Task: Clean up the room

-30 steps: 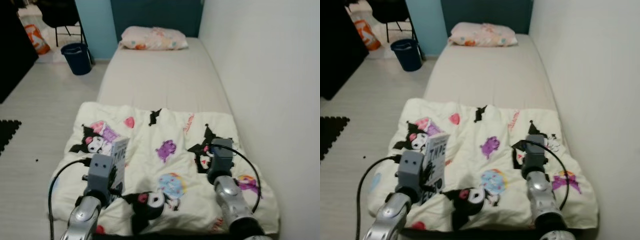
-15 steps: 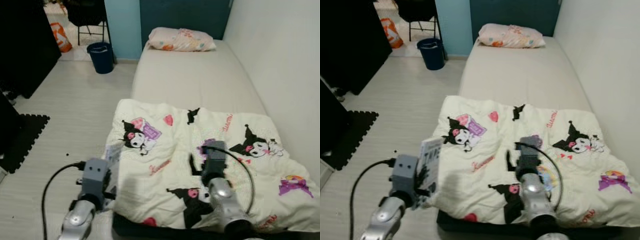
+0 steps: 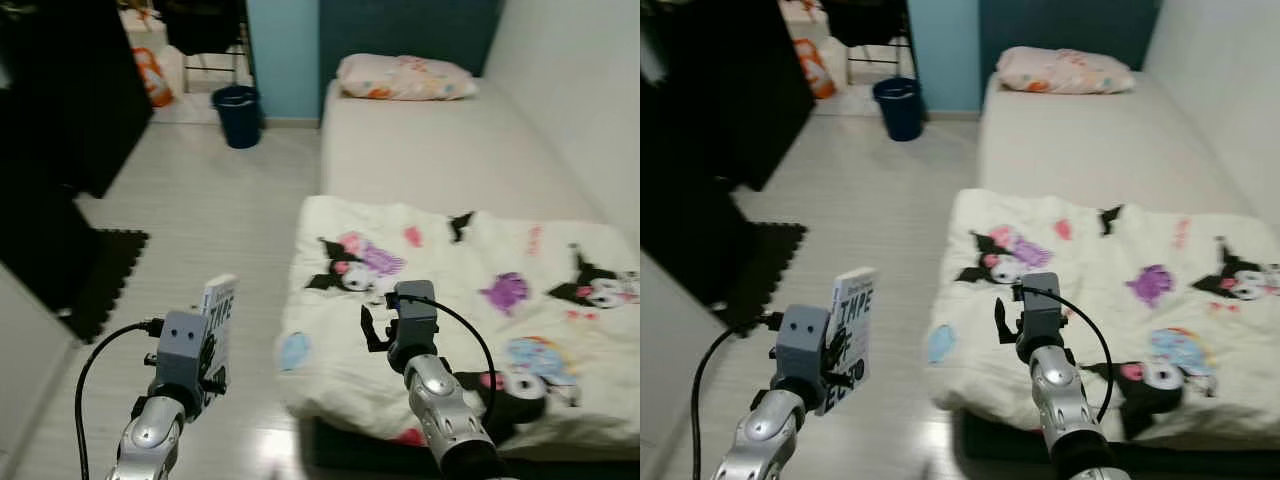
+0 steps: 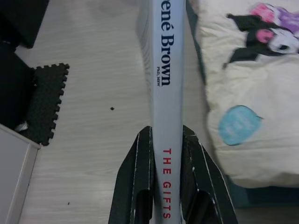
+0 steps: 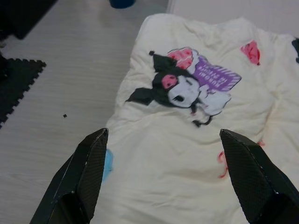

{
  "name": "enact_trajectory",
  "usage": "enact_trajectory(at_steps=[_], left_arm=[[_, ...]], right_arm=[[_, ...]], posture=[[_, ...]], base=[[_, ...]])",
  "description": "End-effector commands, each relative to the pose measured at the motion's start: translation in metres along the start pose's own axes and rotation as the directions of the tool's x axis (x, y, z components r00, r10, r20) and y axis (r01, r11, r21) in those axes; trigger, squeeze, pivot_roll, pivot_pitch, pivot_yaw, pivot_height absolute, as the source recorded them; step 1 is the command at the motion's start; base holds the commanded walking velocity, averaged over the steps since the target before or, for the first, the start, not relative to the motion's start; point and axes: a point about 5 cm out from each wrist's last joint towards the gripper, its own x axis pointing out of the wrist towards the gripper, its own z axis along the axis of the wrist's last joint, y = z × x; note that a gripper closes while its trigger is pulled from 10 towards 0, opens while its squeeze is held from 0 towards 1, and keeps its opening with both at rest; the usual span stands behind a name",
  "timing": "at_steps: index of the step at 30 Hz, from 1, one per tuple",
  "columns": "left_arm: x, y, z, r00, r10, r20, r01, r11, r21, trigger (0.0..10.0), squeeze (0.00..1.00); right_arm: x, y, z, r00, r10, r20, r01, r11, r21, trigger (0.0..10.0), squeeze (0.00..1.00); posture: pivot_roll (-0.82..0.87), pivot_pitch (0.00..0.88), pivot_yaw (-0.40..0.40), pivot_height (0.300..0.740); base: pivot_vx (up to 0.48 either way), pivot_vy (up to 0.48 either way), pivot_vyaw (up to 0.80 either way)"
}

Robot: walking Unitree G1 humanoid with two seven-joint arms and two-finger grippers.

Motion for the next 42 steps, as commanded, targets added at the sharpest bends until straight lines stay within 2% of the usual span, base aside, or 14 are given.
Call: enact_trajectory(at_steps=[1,10,13,20,21,29,35,42], left_arm=[[-0.001,0.003,0.002,1.0,0.006,0.015,-0.006,1.0,-0.003,10.0,0.0],[-0.004,0.005,0.002,1.0,0.016,0.01,-0.015,1.0,-0.009,10.0,0.0],[-0.005,0.006,0.002,1.0,0.02,0.012,-0.02,1.0,-0.009,10.0,0.0],[-0.01,0.011,-0.001,0.998,0.06,-0.003,-0.06,0.998,-0.01,10.0,0.0],[-0.012,0.014,-0.001,0.995,0.095,0.006,-0.094,0.995,-0.04,10.0,0.0],[-0.016,0.026,0.0,0.988,0.153,0.01,-0.152,0.987,-0.045,10.0,0.0],[-0.017,0.03,0.001,0.982,0.185,0.021,-0.184,0.982,-0.045,10.0,0.0],[-0.015,0.028,0.003,0.983,0.179,0.033,-0.177,0.983,-0.049,10.0,0.0]], right_arm=[[-0.001,0.003,-0.001,1.0,0.011,0.003,-0.011,1.0,-0.007,10.0,0.0],[-0.002,0.007,0.0,0.999,0.031,0.015,-0.031,0.999,-0.015,10.0,0.0],[-0.003,0.009,0.0,0.999,0.04,0.023,-0.04,0.999,-0.016,10.0,0.0],[-0.006,0.013,0.002,0.995,0.076,0.058,-0.076,0.997,-0.007,10.0,0.0],[-0.008,0.016,0.004,0.993,0.092,0.08,-0.093,0.996,0.001,10.0,0.0],[-0.008,0.012,0.005,0.993,0.084,0.083,-0.084,0.996,0.001,10.0,0.0],[-0.008,0.009,0.007,0.993,0.071,0.098,-0.071,0.997,0.001,10.0,0.0],[-0.01,0.006,0.008,0.993,0.051,0.108,-0.052,0.999,0.012,10.0,0.0]], posture=[[0.02,0.122,0.016,0.74],[0.02,0.129,0.014,0.74],[0.02,0.13,0.013,0.74],[0.03,0.139,0.006,0.74],[0.03,0.14,0.004,0.74],[0.03,0.146,-0.005,0.74],[0.03,0.148,-0.005,0.74],[0.03,0.149,-0.001,0.74]], base=[[0.0,0.48,0.0],[0.0,0.48,0.0],[0.0,0.0,0.0],[0.0,-0.48,0.0],[0.0,0.0,0.0],[0.0,0.0,0.0],[0.0,0.0,0.0],[0.0,0.0,0.0]])
